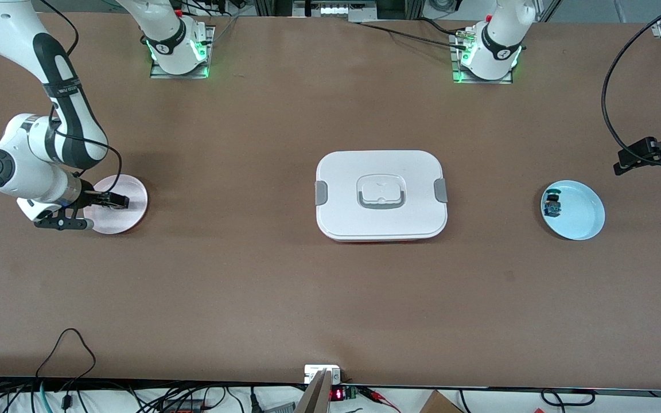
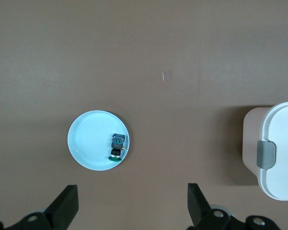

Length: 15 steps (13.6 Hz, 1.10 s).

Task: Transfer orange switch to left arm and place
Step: 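Lower the right gripper around the orange switch, then close the right gripper on the orange switch and lift it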

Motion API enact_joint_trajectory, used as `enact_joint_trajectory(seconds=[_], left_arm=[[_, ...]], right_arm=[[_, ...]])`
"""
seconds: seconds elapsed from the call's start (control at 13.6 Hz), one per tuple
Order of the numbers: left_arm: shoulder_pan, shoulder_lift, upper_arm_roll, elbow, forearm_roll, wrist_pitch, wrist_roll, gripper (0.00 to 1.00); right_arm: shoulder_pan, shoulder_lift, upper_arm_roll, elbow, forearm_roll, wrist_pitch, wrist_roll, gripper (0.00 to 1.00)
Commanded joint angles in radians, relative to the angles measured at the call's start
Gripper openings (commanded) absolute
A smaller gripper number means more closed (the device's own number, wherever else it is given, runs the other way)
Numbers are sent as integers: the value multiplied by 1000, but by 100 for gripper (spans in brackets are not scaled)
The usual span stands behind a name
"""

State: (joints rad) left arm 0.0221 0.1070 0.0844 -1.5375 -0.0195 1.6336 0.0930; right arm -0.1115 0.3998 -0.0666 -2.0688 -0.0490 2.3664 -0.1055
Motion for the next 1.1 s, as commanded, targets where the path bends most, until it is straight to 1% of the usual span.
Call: enact_joint_trajectory(seconds=[0.0,0.07,0.29,0.51,1.03], left_arm=[[2,16,-2,33,24,-21,10,100],[2,16,-2,33,24,-21,10,100],[2,16,-2,33,24,-21,10,100],[2,16,-2,33,24,-21,10,100],[2,16,-2,33,24,-21,10,100]], right_arm=[[-20,-6,7,-42,-14,56,-28,100],[-20,-1,7,-43,-23,62,-28,100],[-17,4,8,-47,-87,68,-26,100],[-19,11,8,-47,-110,80,-28,100],[-19,24,8,-53,-103,99,-13,100]])
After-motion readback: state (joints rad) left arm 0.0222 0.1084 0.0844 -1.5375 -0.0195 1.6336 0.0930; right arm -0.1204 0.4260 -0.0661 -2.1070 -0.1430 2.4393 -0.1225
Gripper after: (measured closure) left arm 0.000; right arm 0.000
